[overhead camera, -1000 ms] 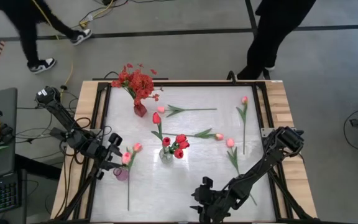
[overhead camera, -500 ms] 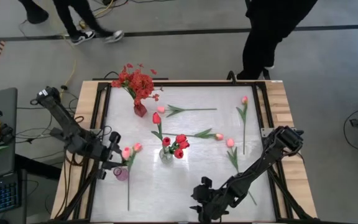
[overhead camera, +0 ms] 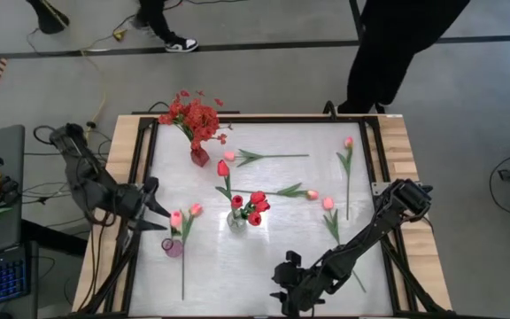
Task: Sort flowers into vase by color
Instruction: Put the pink flower into the purple vase
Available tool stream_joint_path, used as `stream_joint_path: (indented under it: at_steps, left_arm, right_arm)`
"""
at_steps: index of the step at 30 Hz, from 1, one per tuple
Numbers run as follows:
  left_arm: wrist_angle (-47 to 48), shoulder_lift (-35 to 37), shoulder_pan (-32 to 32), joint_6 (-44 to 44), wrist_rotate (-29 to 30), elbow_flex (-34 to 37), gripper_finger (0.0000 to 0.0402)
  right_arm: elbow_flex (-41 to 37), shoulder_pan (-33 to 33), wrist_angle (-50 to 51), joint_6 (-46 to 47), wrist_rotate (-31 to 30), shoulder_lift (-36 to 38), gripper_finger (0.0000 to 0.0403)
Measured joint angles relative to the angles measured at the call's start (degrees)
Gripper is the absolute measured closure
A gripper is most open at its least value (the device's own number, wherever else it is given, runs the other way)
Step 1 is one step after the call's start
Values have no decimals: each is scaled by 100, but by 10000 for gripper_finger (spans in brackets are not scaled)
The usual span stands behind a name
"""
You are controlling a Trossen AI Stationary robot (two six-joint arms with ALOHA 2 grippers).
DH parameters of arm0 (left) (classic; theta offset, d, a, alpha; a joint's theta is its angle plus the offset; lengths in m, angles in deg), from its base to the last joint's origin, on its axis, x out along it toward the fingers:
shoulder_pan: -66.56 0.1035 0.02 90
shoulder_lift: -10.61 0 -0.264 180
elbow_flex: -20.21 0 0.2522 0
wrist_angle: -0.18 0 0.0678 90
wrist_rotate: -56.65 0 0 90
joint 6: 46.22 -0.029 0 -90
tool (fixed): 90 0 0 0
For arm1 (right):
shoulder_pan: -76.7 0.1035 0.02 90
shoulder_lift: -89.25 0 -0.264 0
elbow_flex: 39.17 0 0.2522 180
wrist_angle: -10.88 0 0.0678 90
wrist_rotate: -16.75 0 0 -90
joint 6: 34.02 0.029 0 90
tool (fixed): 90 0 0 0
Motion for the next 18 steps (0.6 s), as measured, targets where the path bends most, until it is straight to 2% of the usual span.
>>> stream_joint_path:
  at_steps: [5, 7, 11, 18]
  left_arm:
    - [848, 4, 0, 570, 263, -362, 260]
    - [1190, 4, 0, 881, 393, -466, 260]
    - [1925, 4, 2, 1607, 531, -672, 260]
    - [3023, 2, 2, 2738, 534, -779, 260]
  right_arm:
    - [0, -11, 20, 22, 54, 19, 145]
    - [0, -66, 185, 191, 290, 104, 145]
    - [0, -187, 819, 566, 729, 511, 145]
    - [-2, -216, 2125, 836, 745, 1410, 145]
